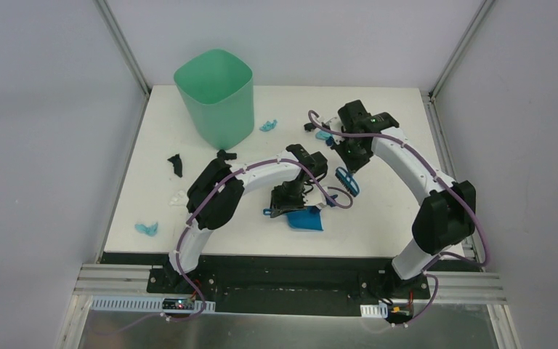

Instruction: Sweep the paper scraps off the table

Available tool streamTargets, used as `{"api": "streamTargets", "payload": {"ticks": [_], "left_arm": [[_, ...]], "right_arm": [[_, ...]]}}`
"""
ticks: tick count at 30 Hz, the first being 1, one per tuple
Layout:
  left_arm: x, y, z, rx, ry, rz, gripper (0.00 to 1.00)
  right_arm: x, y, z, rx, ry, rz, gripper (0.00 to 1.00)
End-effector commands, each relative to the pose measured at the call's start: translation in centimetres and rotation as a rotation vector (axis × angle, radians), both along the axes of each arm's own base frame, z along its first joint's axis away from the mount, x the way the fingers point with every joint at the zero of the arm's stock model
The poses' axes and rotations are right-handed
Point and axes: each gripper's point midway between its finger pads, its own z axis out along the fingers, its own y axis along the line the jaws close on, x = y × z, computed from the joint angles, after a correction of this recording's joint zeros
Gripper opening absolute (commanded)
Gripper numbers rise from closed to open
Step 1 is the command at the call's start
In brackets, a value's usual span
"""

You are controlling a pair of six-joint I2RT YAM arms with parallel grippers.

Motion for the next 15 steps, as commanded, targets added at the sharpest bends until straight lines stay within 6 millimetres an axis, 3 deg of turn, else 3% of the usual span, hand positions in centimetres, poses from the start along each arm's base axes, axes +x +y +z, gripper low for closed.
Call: {"api": "streamTargets", "payload": {"ticks": [1,9,15], "left_arm": [[-0.1,-0.5,0.8,-0.01,-0.005,0.02,0.05],[0.0,-0.7,0.2,0.006,0.01,0.024,0.04],[-0.6,-1.1,0.0,-0.005,0.056,0.063,0.04]], "right_arm": [[-0.3,2.4,0.2,0.134,0.04,-0.028,0.0],[-2.5,5.4,-2.1,0.239,0.221,-0.006,0.0],[-5.1,9.5,0.2,0.479,0.358,0.043,0.0]]}}
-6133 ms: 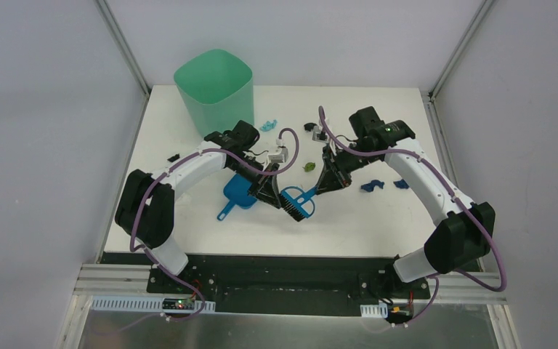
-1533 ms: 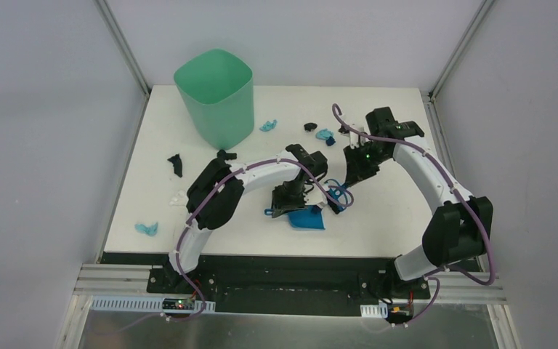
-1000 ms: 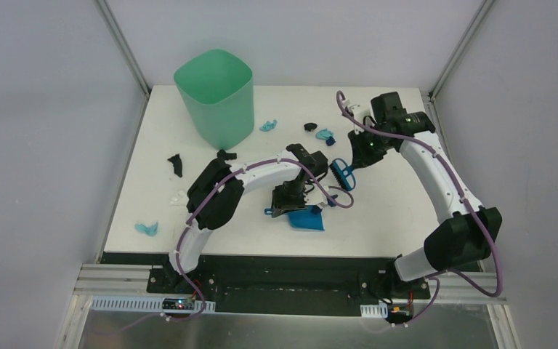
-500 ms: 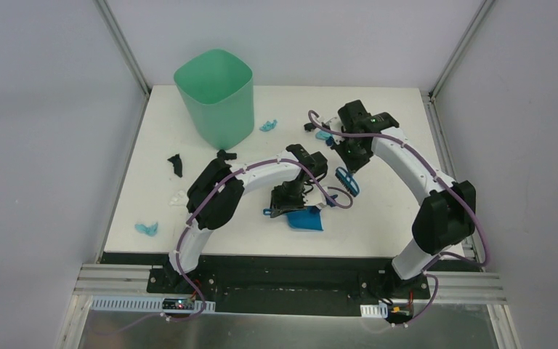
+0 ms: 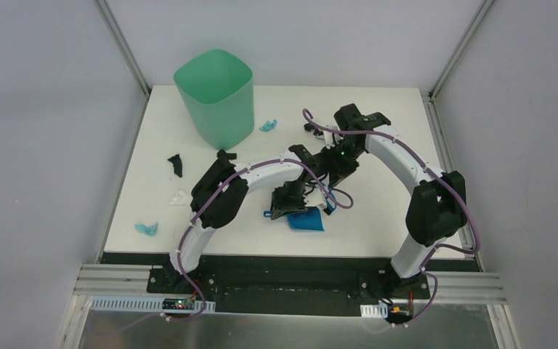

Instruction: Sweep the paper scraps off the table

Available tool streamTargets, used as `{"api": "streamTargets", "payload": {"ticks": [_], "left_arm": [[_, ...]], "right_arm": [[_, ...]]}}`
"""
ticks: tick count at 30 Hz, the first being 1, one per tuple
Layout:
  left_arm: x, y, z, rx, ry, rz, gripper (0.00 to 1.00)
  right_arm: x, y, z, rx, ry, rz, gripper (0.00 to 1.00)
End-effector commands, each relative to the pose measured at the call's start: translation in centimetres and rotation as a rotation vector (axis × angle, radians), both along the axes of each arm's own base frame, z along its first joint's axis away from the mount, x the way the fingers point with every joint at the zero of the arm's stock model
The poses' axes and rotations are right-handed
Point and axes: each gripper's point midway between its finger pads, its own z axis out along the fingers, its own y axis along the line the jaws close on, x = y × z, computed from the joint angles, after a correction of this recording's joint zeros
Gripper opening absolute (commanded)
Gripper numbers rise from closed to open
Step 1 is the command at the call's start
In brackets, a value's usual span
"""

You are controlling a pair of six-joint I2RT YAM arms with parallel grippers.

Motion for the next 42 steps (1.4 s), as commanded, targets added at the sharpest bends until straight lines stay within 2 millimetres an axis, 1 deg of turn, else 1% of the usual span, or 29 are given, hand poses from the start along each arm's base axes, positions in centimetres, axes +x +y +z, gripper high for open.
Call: {"api": "streamTargets", "payload": {"ticks": [1,3,5,7,8,11,13,15,19,21,23,26,28,29,33,34,35,36,38,42], "left_arm": [[-0.4,-0.9,0.4,-0.025,0.032,0.037,0.04],[-0.2,-0.8,0.5,-0.028,0.026,0.041,0.04],[0.0,-0.7,0.8,-0.033,0.017,0.051,0.04],[0.1,-0.4,1.1,-0.052,0.011,0.071,0.04],[0.2,-0.4,1.6,-0.079,0.005,0.084,0.04],[0.4,0.3,2.4,-0.132,-0.033,0.101,0.04],[0.3,1.3,2.9,-0.11,-0.048,0.101,0.03],[0.4,2.2,3.4,-0.097,-0.066,0.106,0.03],[0.8,4.3,3.7,-0.092,-0.055,0.176,0.02],[1.0,4.8,4.0,-0.11,-0.039,0.225,0.02],[1.4,5.3,4.3,-0.125,-0.04,0.255,0.02],[2.1,6.0,4.3,-0.115,-0.057,0.269,0.02],[2.6,6.5,3.9,-0.09,-0.07,0.266,0.02],[2.8,6.8,3.6,-0.073,-0.071,0.264,0.02],[3.0,6.8,2.7,-0.039,-0.024,0.289,0.02],[3.0,6.5,2.5,-0.045,-0.011,0.289,0.02],[3.0,6.3,2.4,-0.05,-0.005,0.289,0.02],[3.1,6.2,2.4,-0.051,-0.005,0.29,0.02],[3.3,6.0,2.2,-0.048,-0.001,0.294,0.02],[3.4,6.0,1.6,-0.025,0.021,0.298,0.02]], "right_arm": [[-1.8,3.9,2.8,0.219,0.092,0.022,0.0],[-1.9,4.1,3.4,0.234,0.089,0.025,0.0],[-1.8,3.8,3.6,0.225,0.073,0.024,0.0],[-1.4,3.1,3.9,0.207,0.042,0.015,0.0],[-1.1,2.8,4.3,0.203,0.022,0.012,0.0],[0.1,1.5,6.1,0.188,-0.069,0.005,0.0],[1.5,0.4,7.1,0.167,-0.146,-0.006,0.0],[3.3,-0.7,7.7,0.138,-0.237,-0.009,0.0],[7.1,-2.4,8.1,0.012,-0.396,0.016,0.0],[9.2,-2.8,8.3,-0.044,-0.445,0.011,0.0],[11.2,-3.0,7.9,-0.094,-0.48,-0.009,0.0],[13.4,-2.5,7.2,-0.129,-0.5,-0.024,0.0],[14.6,-1.9,6.6,-0.175,-0.515,-0.016,0.0],[15.1,-1.5,5.8,-0.199,-0.508,-0.008,0.0],[16.1,0.5,3.9,-0.229,-0.459,0.037,0.0],[16.0,0.9,3.2,-0.24,-0.435,0.055,0.0],[16.1,1.5,3.1,-0.241,-0.428,0.07,0.0],[16.0,2.0,2.5,-0.244,-0.409,0.087,0.0],[15.6,2.9,1.5,-0.255,-0.374,0.125,0.0],[13.4,5.0,0.1,-0.227,-0.29,0.179,0.0]]}}
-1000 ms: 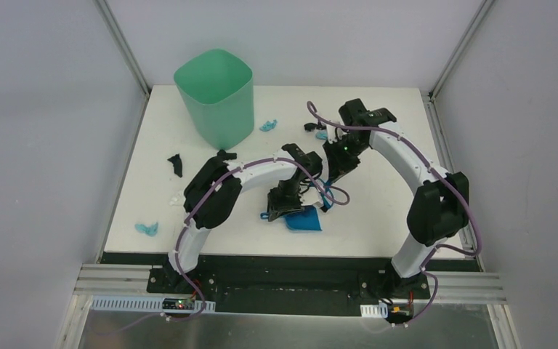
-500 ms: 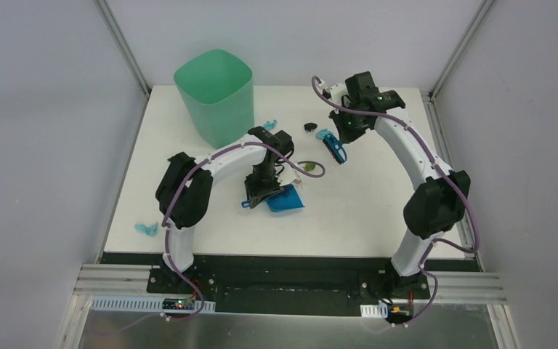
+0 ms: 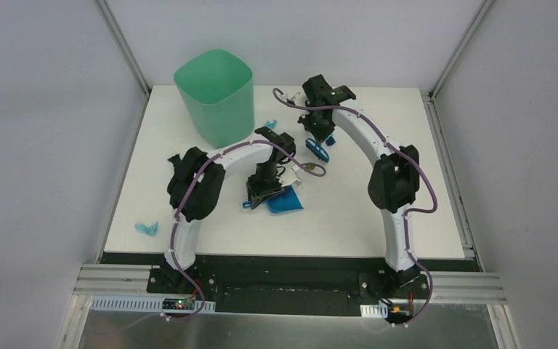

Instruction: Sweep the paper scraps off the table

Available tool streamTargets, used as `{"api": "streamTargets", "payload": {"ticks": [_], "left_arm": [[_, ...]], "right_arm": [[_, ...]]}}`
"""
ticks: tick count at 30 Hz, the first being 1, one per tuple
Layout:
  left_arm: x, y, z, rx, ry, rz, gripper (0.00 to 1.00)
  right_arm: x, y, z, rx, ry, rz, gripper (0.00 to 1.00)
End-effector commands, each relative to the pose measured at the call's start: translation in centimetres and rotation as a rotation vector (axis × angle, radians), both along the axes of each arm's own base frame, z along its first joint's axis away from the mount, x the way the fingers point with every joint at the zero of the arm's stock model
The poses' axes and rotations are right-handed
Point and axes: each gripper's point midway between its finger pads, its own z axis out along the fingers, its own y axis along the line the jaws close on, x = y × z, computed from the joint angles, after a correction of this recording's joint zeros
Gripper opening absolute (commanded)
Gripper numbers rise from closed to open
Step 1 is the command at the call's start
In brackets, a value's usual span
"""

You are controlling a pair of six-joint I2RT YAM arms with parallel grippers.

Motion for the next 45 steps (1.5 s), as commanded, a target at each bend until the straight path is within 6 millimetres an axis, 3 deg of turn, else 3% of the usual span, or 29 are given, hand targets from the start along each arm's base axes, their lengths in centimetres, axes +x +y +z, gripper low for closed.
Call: {"api": "streamTargets", "payload": {"ticks": [1,15,20,29,32,37,45], "left_arm": [[0.7,-0.7,0.3,-0.014,0.005,0.02,0.02],[1.0,-2.5,0.2,-0.067,0.031,0.059,0.02],[1.0,-2.3,0.3,-0.058,0.026,0.059,0.02],[1.5,-1.7,-0.4,-0.038,-0.002,0.049,0.03],[1.9,-1.5,-0.5,-0.031,-0.019,0.035,0.03],[1.1,-1.1,0.3,-0.027,0.003,0.028,0.02],[1.0,0.8,0.9,0.014,-0.035,0.022,0.02]], "right_arm": [[-2.9,2.2,-0.5,0.021,0.108,0.059,0.0],[-14.0,8.4,3.9,0.446,0.451,0.063,0.0],[-15.4,8.4,6.2,0.518,0.456,0.083,0.0],[-16.0,6.6,8.4,0.581,0.432,0.015,0.0],[-15.2,5.6,8.5,0.556,0.364,0.011,0.0],[-10.6,2.9,7.7,0.39,0.155,-0.009,0.0],[-5.5,1.8,6.1,0.234,0.037,-0.039,0.0]]}}
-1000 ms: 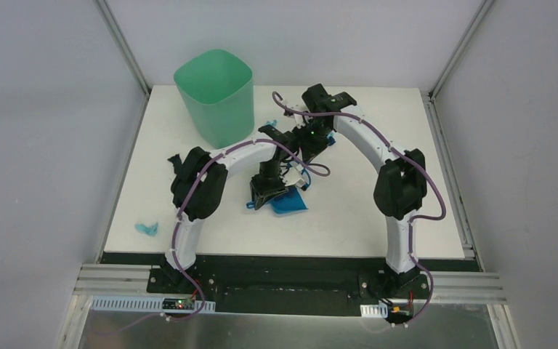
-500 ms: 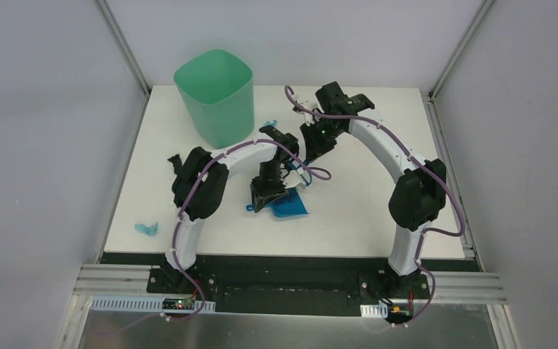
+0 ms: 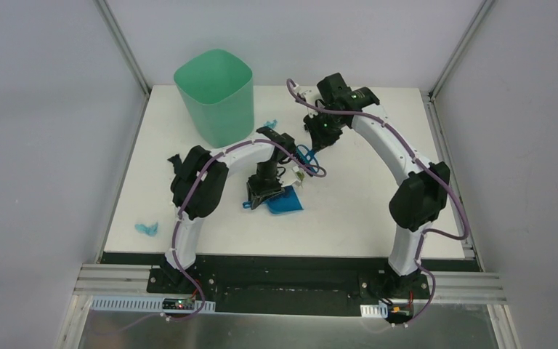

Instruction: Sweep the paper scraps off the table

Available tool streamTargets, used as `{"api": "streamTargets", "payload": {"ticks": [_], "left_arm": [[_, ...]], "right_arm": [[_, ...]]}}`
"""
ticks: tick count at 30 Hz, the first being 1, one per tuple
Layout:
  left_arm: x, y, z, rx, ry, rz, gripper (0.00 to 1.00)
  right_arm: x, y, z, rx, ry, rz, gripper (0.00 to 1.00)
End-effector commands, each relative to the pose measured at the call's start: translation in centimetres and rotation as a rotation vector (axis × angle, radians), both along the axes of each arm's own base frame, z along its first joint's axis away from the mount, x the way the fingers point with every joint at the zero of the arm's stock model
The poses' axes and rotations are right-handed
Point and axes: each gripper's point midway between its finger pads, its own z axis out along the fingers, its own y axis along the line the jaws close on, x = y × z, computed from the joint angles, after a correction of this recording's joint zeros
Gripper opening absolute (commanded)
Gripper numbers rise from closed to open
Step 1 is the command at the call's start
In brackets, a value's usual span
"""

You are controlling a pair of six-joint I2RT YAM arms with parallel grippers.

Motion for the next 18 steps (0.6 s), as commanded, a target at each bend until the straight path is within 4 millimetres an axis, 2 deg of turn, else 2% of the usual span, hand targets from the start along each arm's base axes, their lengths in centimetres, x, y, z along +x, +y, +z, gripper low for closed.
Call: {"api": "streamTargets", "payload": {"ticks": [1,6,8,12,18], "left_arm": [[0.7,1.2,1.3,0.014,-0.069,0.026,0.02],[1.2,1.8,1.2,0.033,-0.091,0.044,0.02],[1.5,1.9,1.4,0.028,-0.097,0.054,0.02],[1.8,1.7,1.5,0.017,-0.106,0.059,0.02],[2.1,0.8,1.2,-0.011,-0.096,0.074,0.03]], "right_arm": [[3.6,-0.7,0.5,-0.101,-0.122,-0.016,0.0],[6.6,-1.6,-2.4,-0.238,-0.151,-0.029,0.0],[6.6,-1.6,-3.7,-0.258,-0.118,-0.025,0.0],[4.1,0.8,-5.0,-0.188,-0.011,0.008,0.0],[-1.4,4.9,-4.8,-0.029,0.162,0.089,0.0]]}}
